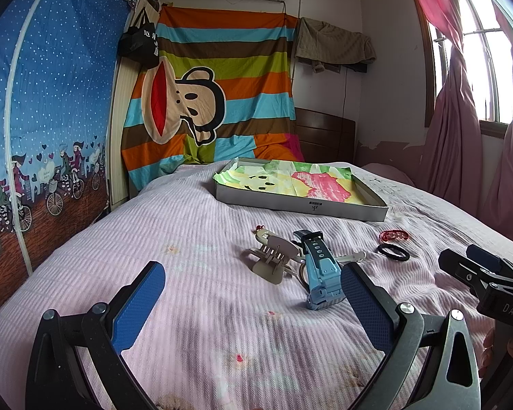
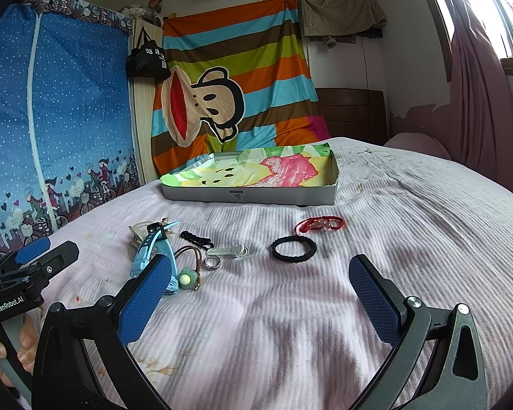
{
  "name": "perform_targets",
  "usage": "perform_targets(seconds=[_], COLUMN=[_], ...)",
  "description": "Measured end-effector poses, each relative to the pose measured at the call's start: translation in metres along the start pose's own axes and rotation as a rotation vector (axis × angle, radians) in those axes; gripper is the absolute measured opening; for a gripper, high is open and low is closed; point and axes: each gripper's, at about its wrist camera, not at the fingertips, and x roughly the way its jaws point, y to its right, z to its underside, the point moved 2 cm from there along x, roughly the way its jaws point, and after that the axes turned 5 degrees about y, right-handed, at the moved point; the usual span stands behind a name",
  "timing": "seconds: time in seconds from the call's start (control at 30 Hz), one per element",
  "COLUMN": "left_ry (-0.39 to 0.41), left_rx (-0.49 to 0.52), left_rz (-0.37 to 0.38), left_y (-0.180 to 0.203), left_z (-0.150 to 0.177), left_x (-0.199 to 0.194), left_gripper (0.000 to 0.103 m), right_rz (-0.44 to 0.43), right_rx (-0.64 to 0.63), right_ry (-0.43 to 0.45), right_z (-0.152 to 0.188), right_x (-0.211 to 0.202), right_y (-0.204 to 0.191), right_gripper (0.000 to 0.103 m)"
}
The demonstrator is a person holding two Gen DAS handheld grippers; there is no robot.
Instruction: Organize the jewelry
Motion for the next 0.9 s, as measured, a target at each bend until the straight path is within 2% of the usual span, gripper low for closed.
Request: perform_targets(seconds=[0.6, 0.9], left_ry=[-0.006, -0.035], left_rx=[0.003, 0.004], left_rz=[-0.007, 0.009], left_y=[0.0009, 0.0032], left_z=[-0.0013, -0.0075], left_x=[0.0013, 0.0050], left_gripper=[0.103, 0.103], right_rz=[0.002, 0.028], right_rx=[0.003, -0.006], right_ry=[-0.008, -0.011], right_z=[0.0019, -0.0029], right_x=[0.0023, 0.0089], right_y=[-0.0023, 0.0022], right_gripper=[0.102, 0.102])
